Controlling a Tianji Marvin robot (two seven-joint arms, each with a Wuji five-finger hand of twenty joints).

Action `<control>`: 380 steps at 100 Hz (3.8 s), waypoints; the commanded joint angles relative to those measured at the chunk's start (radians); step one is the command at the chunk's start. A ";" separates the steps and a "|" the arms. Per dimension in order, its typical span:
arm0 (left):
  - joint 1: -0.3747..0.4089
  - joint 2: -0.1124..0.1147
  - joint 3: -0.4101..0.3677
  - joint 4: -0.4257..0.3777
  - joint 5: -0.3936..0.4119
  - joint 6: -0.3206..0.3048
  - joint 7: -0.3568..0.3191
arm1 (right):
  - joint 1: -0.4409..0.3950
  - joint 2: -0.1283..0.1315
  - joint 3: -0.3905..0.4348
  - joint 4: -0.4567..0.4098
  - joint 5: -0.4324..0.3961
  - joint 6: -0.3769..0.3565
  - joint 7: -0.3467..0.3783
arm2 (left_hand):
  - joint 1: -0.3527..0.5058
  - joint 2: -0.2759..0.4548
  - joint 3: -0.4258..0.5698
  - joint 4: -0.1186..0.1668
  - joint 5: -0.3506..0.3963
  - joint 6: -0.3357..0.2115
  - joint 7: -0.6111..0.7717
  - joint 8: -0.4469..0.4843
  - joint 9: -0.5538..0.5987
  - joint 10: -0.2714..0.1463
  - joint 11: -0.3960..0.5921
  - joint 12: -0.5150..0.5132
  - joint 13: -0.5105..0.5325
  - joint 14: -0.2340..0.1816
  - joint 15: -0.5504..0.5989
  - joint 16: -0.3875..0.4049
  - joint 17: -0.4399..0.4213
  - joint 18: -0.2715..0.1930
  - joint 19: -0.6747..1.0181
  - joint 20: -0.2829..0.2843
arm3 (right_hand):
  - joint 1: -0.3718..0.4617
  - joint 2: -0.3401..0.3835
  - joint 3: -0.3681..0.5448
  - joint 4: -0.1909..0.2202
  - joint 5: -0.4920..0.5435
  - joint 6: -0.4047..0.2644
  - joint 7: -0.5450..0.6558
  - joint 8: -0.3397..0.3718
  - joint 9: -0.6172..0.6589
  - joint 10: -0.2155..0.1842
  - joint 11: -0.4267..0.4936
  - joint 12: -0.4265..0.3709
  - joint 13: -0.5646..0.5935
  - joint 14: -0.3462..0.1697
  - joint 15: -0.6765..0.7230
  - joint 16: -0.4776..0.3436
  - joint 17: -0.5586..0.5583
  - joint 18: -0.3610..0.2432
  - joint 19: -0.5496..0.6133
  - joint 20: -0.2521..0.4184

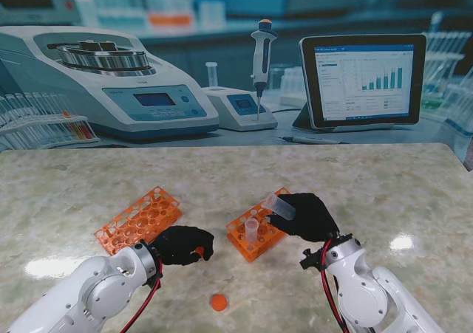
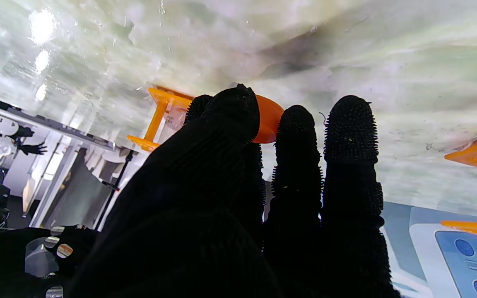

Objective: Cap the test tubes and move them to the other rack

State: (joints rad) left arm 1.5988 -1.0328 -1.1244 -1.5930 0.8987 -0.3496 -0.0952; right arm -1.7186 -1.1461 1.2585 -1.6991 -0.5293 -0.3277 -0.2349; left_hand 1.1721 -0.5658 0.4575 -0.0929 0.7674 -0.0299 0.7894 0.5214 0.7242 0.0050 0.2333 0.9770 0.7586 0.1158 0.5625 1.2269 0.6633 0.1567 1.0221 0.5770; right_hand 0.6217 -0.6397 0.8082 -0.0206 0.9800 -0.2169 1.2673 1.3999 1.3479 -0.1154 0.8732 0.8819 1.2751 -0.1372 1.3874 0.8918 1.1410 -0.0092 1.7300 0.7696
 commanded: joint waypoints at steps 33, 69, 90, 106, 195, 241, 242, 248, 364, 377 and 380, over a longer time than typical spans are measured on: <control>0.006 -0.006 -0.018 -0.036 -0.014 -0.006 0.008 | -0.004 -0.003 -0.005 -0.003 0.007 0.002 0.005 | 0.097 0.035 0.029 0.038 0.013 0.030 -0.001 -0.010 0.044 0.050 0.078 0.012 -0.002 -0.026 -0.034 0.022 0.003 -0.008 -0.015 -0.019 | 0.051 0.015 -0.001 0.004 0.033 -0.060 0.039 0.042 0.018 0.063 -0.002 -0.004 0.052 -0.145 0.134 0.027 0.036 -0.036 0.123 -0.016; 0.000 -0.013 -0.032 -0.059 -0.034 -0.005 0.019 | -0.002 -0.002 -0.006 -0.001 0.011 0.004 0.012 | 0.102 0.041 0.026 0.039 0.012 0.035 -0.011 -0.013 0.038 0.055 0.075 0.006 -0.002 -0.024 -0.042 0.024 0.001 -0.007 -0.020 -0.018 | 0.051 0.014 -0.001 0.004 0.033 -0.060 0.039 0.042 0.018 0.063 -0.002 -0.004 0.052 -0.145 0.134 0.027 0.036 -0.036 0.123 -0.016; -0.010 -0.018 -0.042 -0.069 -0.045 -0.005 0.032 | -0.001 -0.002 -0.005 0.000 0.014 0.005 0.015 | 0.104 0.045 0.023 0.040 0.011 0.037 -0.018 -0.014 0.038 0.056 0.075 0.003 -0.002 -0.024 -0.046 0.026 0.001 -0.008 -0.023 -0.018 | 0.051 0.013 -0.001 0.004 0.033 -0.060 0.039 0.042 0.019 0.065 -0.002 -0.004 0.052 -0.145 0.134 0.027 0.036 -0.036 0.122 -0.016; -0.022 -0.022 -0.042 -0.067 -0.063 -0.006 0.039 | 0.001 -0.002 -0.006 0.002 0.017 0.008 0.016 | 0.109 0.052 0.019 0.037 0.010 0.042 -0.023 -0.016 0.034 0.059 0.073 0.001 -0.005 -0.022 -0.051 0.027 -0.001 -0.007 -0.025 -0.017 | 0.051 0.013 -0.001 0.004 0.033 -0.060 0.039 0.042 0.016 0.068 -0.002 -0.004 0.052 -0.145 0.133 0.027 0.036 -0.036 0.122 -0.016; -0.066 -0.058 -0.024 -0.012 -0.271 -0.031 0.101 | 0.011 -0.001 -0.011 0.010 0.026 0.011 0.028 | 0.119 0.063 0.020 0.036 0.010 0.050 -0.037 -0.011 0.023 0.064 0.071 -0.004 -0.010 -0.019 -0.070 0.033 -0.010 0.001 -0.040 -0.019 | 0.052 0.013 -0.001 0.004 0.033 -0.060 0.039 0.042 0.019 0.063 -0.002 -0.004 0.052 -0.145 0.133 0.026 0.036 -0.036 0.122 -0.016; -0.053 -0.076 -0.028 -0.021 -0.378 -0.059 0.128 | 0.015 0.000 -0.013 0.013 0.032 0.016 0.036 | 0.119 0.069 0.022 0.029 0.009 0.052 -0.036 -0.004 0.022 0.063 0.074 -0.002 -0.011 -0.018 -0.074 0.042 -0.013 0.003 -0.036 -0.014 | 0.052 0.013 -0.002 0.004 0.033 -0.060 0.039 0.042 0.017 0.066 -0.003 -0.003 0.052 -0.145 0.132 0.026 0.035 -0.036 0.120 -0.017; -0.052 -0.076 -0.029 -0.022 -0.379 -0.060 0.129 | 0.015 0.000 -0.013 0.013 0.032 0.016 0.036 | 0.119 0.069 0.022 0.029 0.009 0.052 -0.035 -0.003 0.022 0.063 0.074 -0.002 -0.011 -0.018 -0.074 0.042 -0.013 0.003 -0.036 -0.014 | 0.051 0.013 -0.002 0.004 0.033 -0.060 0.039 0.042 0.018 0.066 -0.003 -0.003 0.052 -0.145 0.132 0.026 0.035 -0.036 0.120 -0.017; -0.048 -0.078 -0.032 -0.027 -0.389 -0.066 0.132 | 0.015 0.000 -0.013 0.013 0.032 0.016 0.036 | 0.119 0.068 0.022 0.030 0.008 0.051 -0.034 -0.002 0.023 0.063 0.074 0.000 -0.010 -0.016 -0.074 0.043 -0.014 0.003 -0.035 -0.012 | 0.051 0.013 -0.002 0.004 0.033 -0.060 0.039 0.042 0.017 0.063 -0.002 -0.003 0.052 -0.145 0.132 0.026 0.035 -0.036 0.120 -0.017; 0.022 -0.097 -0.029 -0.145 -0.661 -0.160 0.117 | 0.031 0.000 -0.022 0.020 0.046 0.039 0.050 | 0.119 0.077 0.013 0.033 0.008 0.050 -0.032 0.001 0.026 0.062 0.065 0.003 -0.007 -0.019 -0.081 0.047 -0.012 -0.005 -0.037 0.010 | 0.052 0.012 -0.002 0.004 0.033 -0.060 0.039 0.042 0.017 0.067 -0.003 -0.003 0.052 -0.145 0.130 0.026 0.035 -0.037 0.120 -0.017; 0.034 -0.095 -0.027 -0.161 -0.666 -0.173 0.113 | 0.031 0.000 -0.022 0.020 0.046 0.039 0.050 | 0.119 0.079 0.011 0.033 0.008 0.047 -0.031 0.002 0.027 0.061 0.065 0.004 -0.006 -0.020 -0.082 0.048 -0.009 -0.007 -0.040 0.011 | 0.053 0.012 -0.002 0.004 0.033 -0.060 0.039 0.042 0.018 0.065 -0.002 -0.003 0.052 -0.146 0.130 0.025 0.035 -0.037 0.120 -0.017; 0.037 -0.094 -0.027 -0.165 -0.666 -0.176 0.113 | 0.031 0.000 -0.022 0.020 0.046 0.039 0.050 | 0.119 0.079 0.011 0.034 0.007 0.049 -0.032 0.002 0.026 0.060 0.065 0.004 -0.006 -0.019 -0.083 0.048 -0.008 -0.007 -0.041 0.011 | 0.053 0.011 -0.002 0.004 0.033 -0.060 0.039 0.042 0.018 0.064 -0.002 -0.003 0.052 -0.146 0.130 0.025 0.035 -0.037 0.120 -0.017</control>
State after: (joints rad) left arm 1.6249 -1.1280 -1.1553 -1.7403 0.2334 -0.5180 0.0225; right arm -1.6821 -1.1441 1.2391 -1.6807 -0.4862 -0.2934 -0.1866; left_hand 1.1939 -0.5384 0.4457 -0.0930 0.7678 -0.0035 0.7672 0.5159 0.7196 0.0310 0.2336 0.9518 0.7594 0.1385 0.5111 1.2562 0.6511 0.1619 0.9943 0.5769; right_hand 0.6222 -0.6397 0.8078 -0.0206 0.9800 -0.2174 1.2670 1.4002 1.3479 -0.1154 0.8731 0.8819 1.2751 -0.1372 1.3874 0.8915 1.1410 -0.0090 1.7300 0.7696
